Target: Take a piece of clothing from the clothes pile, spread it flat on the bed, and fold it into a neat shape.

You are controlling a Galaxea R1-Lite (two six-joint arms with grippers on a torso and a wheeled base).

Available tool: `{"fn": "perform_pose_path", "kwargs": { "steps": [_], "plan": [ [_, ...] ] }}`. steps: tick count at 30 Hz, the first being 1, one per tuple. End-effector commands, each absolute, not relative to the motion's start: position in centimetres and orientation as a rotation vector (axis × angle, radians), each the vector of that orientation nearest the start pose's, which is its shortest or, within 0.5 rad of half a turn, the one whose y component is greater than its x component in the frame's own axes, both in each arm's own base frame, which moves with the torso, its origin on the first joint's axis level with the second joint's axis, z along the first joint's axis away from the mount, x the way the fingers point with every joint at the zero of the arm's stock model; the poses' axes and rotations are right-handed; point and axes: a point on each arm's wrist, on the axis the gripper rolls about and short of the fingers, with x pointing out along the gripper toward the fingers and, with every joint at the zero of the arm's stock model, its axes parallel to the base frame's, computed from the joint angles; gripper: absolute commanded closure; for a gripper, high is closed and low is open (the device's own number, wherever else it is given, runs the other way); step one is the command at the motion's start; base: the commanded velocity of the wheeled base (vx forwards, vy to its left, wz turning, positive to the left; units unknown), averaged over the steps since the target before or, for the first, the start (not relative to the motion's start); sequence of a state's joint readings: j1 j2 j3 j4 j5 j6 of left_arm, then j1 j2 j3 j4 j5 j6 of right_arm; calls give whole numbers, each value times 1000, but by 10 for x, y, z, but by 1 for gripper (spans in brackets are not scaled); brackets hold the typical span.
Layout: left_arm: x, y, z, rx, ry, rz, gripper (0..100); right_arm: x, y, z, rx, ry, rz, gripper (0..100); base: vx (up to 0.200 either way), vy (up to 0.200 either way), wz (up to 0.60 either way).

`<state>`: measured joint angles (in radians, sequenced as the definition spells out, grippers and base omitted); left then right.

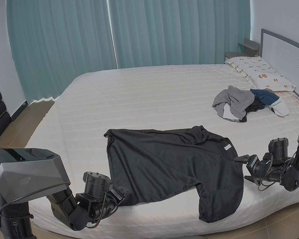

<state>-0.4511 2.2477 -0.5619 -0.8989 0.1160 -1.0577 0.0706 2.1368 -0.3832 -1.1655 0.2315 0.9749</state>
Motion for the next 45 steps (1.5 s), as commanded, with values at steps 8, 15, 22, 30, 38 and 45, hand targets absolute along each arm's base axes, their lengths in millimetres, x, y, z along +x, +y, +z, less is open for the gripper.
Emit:
{"fn": "perform_pose_path", "kwargs": {
  "steps": [8,15,22,30,38,45],
  "plan": [
    [277,-131,-26,-755,855,143,100,286,26,8,982,693,-19,0,0,0,0],
    [269,-115,-25,-752,856,203,100,280,26,2,944,723,-21,0,0,0,0],
    [263,-93,-13,-766,828,251,100,273,25,-5,880,756,-20,0,0,0,0],
    [258,-54,-11,-667,821,312,100,274,22,-10,880,769,-39,0,0,0,0],
    [261,-37,-9,-649,801,347,100,277,22,-16,879,778,-49,0,0,0,0],
    [266,-23,-3,-666,765,372,100,287,18,-21,877,761,-58,0,0,0,0]
  ]
}}
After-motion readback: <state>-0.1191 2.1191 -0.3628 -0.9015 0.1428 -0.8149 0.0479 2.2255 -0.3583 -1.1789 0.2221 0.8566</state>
